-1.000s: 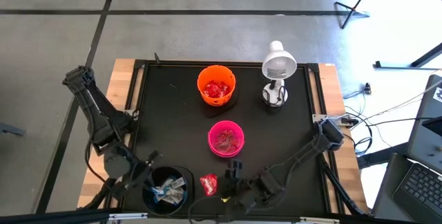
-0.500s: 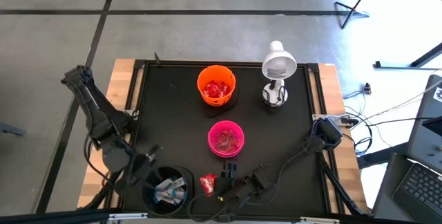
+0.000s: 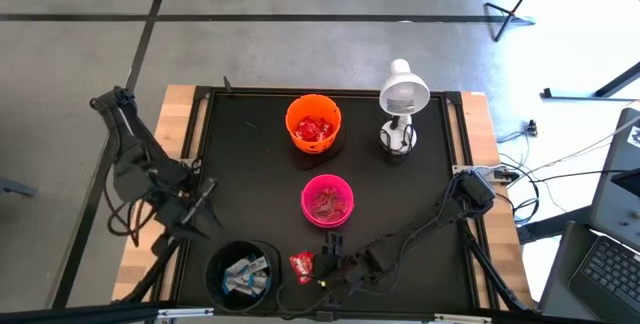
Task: Sort candy
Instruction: Put the red candy into the orange bucket
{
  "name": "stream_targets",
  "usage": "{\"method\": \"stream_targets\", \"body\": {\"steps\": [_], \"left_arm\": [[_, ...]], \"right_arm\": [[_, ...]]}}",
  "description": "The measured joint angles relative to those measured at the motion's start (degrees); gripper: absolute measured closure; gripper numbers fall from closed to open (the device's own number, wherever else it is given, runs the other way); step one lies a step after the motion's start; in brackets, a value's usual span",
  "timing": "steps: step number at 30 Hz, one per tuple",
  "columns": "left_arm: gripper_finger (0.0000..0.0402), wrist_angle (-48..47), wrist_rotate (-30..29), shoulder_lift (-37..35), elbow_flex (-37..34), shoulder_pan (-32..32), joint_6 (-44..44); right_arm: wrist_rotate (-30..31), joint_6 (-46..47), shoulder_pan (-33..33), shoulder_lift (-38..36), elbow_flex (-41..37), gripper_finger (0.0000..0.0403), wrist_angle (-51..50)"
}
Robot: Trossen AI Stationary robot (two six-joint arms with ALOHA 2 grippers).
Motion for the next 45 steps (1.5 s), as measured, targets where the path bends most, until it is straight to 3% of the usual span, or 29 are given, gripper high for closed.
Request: {"method": "stream_targets", "body": {"steps": [8,19,23,30,36,45], "left_arm": [[0.0270,17.04,-0.09,-6.08,-12.70,0.02,-0.23],[0.0270,20.75,-0.34,-5.95,-14.75,0.02,-0.14],[0.0270,20.75,-0.32,-5.93,-14.75,0.02,-0.17],[0.0270,20.70,-0.34,-5.93,-14.75,0.02,-0.27],[0.0270,20.58,-1.12,-5.93,-14.75,0.02,-0.45],[0.0270,20.58,-1.59,-5.93,-14.75,0.02,-1.59]], "right_arm": [[-1.80,-0.01,-0.30,5.08,-0.02,0.0216,3.54],[-1.70,5.20,-0.37,8.13,0.23,0.0220,1.97],[-1.85,7.02,-0.37,8.22,0.30,0.0258,0.11],[-3.17,7.18,-0.35,7.38,0.68,0.0386,-0.71],[-4.71,4.25,-0.15,5.69,3.71,0.0369,-1.58],[-3.68,0.07,-0.22,-0.07,5.34,0.0391,-0.63]]}}
